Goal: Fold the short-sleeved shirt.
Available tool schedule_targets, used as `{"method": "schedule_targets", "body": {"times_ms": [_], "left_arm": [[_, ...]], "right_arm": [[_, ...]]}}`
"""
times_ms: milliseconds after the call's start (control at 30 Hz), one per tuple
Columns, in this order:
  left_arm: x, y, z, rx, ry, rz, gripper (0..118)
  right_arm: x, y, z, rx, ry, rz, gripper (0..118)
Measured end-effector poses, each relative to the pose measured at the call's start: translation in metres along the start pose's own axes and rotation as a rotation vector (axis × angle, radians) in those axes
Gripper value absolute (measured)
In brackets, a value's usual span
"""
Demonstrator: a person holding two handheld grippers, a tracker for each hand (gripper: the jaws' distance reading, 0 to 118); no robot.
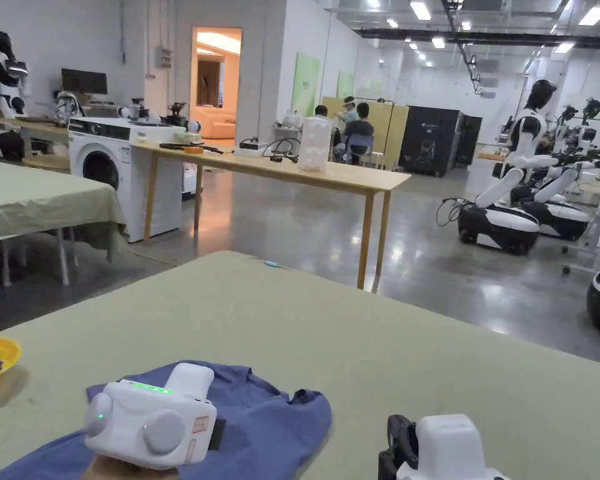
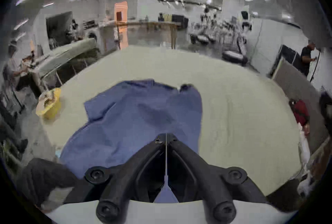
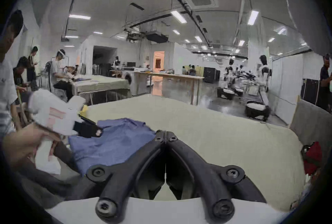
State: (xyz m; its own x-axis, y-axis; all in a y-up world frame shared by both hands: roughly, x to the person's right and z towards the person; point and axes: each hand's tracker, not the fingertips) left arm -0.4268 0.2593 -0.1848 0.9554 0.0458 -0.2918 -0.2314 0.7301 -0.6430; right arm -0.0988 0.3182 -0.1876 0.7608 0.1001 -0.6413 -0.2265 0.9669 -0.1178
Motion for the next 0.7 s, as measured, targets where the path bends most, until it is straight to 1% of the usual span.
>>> {"method": "schedule_targets", "body": {"times_ms": [33,67,100,133,167,233,333,367,400,433,467,500,533,567,600,633,700], "left_arm": [[0.001,0.004,-0.019,-0.003,0.008,-0.003,5],[0.001,0.010,-0.038,-0.025,0.010,-0.010,27],[0.005,0.013,-0.059,-0.051,-0.013,-0.017,91],[0.006,0.017,-0.081,-0.090,-0.028,-0.009,118],[0.005,0.033,-0.086,0.016,-0.031,0.031,114],[0.011,0.034,-0.118,-0.058,0.011,0.009,116],[0.007,0.044,-0.153,-0.100,0.000,0.030,116],[0.011,0.029,-0.177,-0.130,-0.011,0.051,116],[0.010,0.027,-0.187,-0.159,-0.017,0.065,113],[0.008,0.022,-0.198,-0.209,-0.021,0.080,98],[0.004,0.016,-0.211,-0.272,-0.039,0.079,78],[0.001,0.012,-0.218,-0.284,-0.013,0.083,69],[-0.002,0.013,-0.207,-0.181,-0.012,0.075,42],[-0.005,0.013,-0.197,-0.141,-0.025,0.098,3],[-0.007,0.012,-0.191,-0.113,-0.018,0.104,2],[-0.005,0.009,-0.181,-0.038,0.011,0.097,2],[-0.006,0.000,-0.185,-0.128,-0.019,0.088,2]], "right_arm": [[0.002,-0.004,-0.004,-0.016,-0.004,0.006,0],[0.004,-0.009,-0.003,-0.031,-0.015,0.014,0],[0.008,-0.013,-0.006,-0.046,-0.028,0.019,0],[0.012,-0.018,-0.009,-0.064,-0.041,0.022,0],[0.017,-0.023,-0.013,-0.086,-0.057,0.026,0],[0.031,-0.042,-0.020,-0.115,-0.093,0.025,0],[0.043,-0.055,-0.024,-0.165,-0.139,0.011,0],[0.047,-0.060,-0.026,-0.182,-0.155,0.011,0],[0.050,-0.063,-0.028,-0.194,-0.166,0.012,0],[0.054,-0.066,-0.029,-0.205,-0.175,0.011,0],[0.055,-0.065,-0.025,-0.211,-0.185,0.005,0],[0.058,-0.066,-0.024,-0.216,-0.193,-0.001,0],[0.061,-0.066,-0.022,-0.217,-0.198,-0.009,0],[0.064,-0.067,-0.019,-0.216,-0.204,-0.019,0],[0.065,-0.068,-0.016,-0.215,-0.207,-0.028,0],[0.068,-0.068,-0.014,-0.214,-0.210,-0.040,0],[0.073,-0.067,-0.008,-0.213,-0.206,-0.067,0]]}}
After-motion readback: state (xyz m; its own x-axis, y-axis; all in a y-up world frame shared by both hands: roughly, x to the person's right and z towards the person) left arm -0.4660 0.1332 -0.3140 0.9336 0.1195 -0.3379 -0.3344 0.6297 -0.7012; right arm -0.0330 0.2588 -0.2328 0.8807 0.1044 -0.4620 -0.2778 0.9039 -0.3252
